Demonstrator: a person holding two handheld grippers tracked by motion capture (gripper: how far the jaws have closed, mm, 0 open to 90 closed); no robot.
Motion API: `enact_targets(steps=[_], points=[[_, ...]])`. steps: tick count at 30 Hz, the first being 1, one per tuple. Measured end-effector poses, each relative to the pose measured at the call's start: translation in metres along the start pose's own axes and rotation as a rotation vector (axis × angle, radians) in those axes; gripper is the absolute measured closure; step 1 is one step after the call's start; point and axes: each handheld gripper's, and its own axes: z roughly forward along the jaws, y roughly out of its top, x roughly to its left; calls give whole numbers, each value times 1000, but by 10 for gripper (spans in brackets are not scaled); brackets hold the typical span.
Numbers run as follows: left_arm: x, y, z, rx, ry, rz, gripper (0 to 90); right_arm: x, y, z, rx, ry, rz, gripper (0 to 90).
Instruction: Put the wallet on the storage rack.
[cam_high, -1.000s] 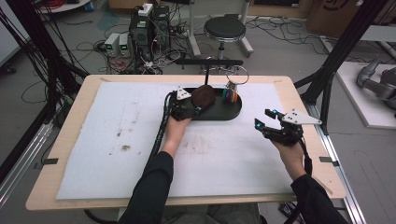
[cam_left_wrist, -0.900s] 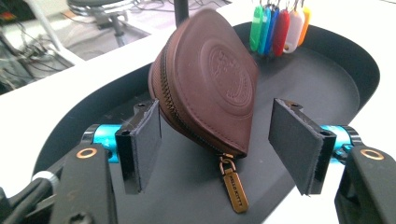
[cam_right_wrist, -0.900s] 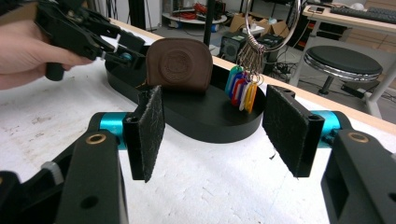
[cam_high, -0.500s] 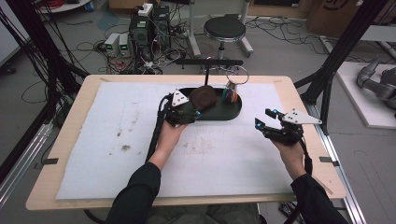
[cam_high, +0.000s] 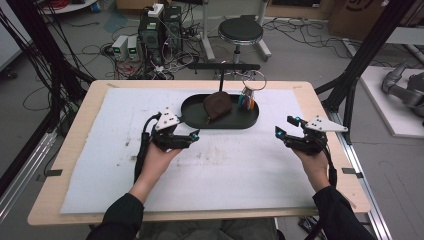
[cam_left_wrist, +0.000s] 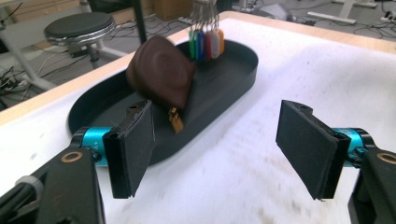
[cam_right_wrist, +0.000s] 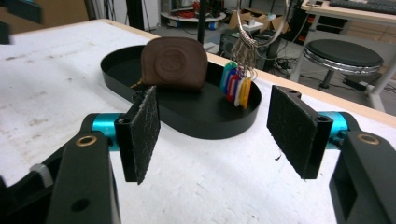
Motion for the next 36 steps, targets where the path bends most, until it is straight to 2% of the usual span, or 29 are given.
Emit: enact_targets(steps=[5, 9, 18, 25, 36], points=[[8, -13, -23, 15, 27, -13, 272, -5, -1, -3, 6, -11, 9, 327], [16, -21, -39, 0, 42, -39, 252, -8, -3, -4, 18, -18, 15, 315], [35, -37, -61, -28, 102, -86, 246, -10, -6, -5, 51, -26, 11, 300], [44, -43, -66, -32, 130, -111, 246, -11, -9, -5, 72, -34, 4, 292], [46, -48, -62, -12, 131, -117, 246, -14, -11, -6, 78, -37, 13, 287]])
